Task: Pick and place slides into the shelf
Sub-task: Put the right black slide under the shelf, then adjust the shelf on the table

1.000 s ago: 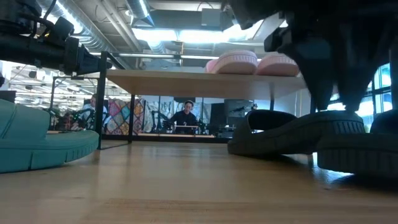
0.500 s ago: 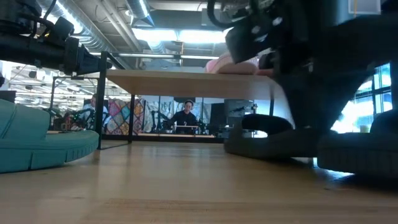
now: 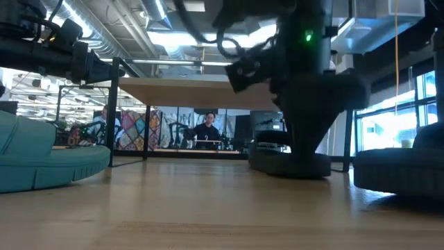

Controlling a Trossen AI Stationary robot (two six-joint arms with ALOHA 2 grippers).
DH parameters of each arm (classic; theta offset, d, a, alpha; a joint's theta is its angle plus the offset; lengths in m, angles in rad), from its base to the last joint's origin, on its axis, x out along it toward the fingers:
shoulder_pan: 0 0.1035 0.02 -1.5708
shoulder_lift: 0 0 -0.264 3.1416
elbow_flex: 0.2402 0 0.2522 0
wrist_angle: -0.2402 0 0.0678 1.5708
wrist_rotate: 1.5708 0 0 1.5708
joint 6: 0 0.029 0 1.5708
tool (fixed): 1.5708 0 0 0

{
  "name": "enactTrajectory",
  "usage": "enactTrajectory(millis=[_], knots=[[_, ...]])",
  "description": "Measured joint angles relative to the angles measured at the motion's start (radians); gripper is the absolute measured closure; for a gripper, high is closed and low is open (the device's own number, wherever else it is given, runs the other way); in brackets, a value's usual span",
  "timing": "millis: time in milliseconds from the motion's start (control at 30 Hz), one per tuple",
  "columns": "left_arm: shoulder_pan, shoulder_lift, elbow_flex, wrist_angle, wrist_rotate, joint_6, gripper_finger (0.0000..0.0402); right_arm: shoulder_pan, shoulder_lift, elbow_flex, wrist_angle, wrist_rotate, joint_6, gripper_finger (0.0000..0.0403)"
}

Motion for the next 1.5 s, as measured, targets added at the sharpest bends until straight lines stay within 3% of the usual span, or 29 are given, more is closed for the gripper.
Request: enactTrajectory(millis=[133,400,867,1033,1233,1367,1500], knots=[[0.000,0.000,0.000,0.000,0.000,0.000,0.0223,-0.022,0.000,-0.049,0.014,0.010,0.007,0.0237],[0.000,0.000,0.000,0.000,0.000,0.000,0.0223,-0.028,0.001,-0.083,-0.010,0.149,0.080,0.0237],[0.000,0.000,0.000,0.000,0.000,0.000,0.0223,-0.022,-0.002,-0.068,-0.026,0.194,0.088,0.0237],[0.000,0.000,0.000,0.000,0.000,0.000,0.0223,0.013,-0.019,0.029,-0.125,0.193,0.137,0.0237],[0.000,0.000,0.000,0.000,0.000,0.000,0.0223,0.073,-0.023,0.243,-0.332,0.193,0.185,0.0237],[0.000,0.000,0.000,0.000,0.000,-0.004,0.0223,0.114,-0.045,0.370,-0.348,0.168,0.153,0.0237],[0.000,0.000,0.000,0.000,0.000,-0.145,0.0223,0.148,-0.109,0.472,-0.347,0.168,0.178,0.0237]])
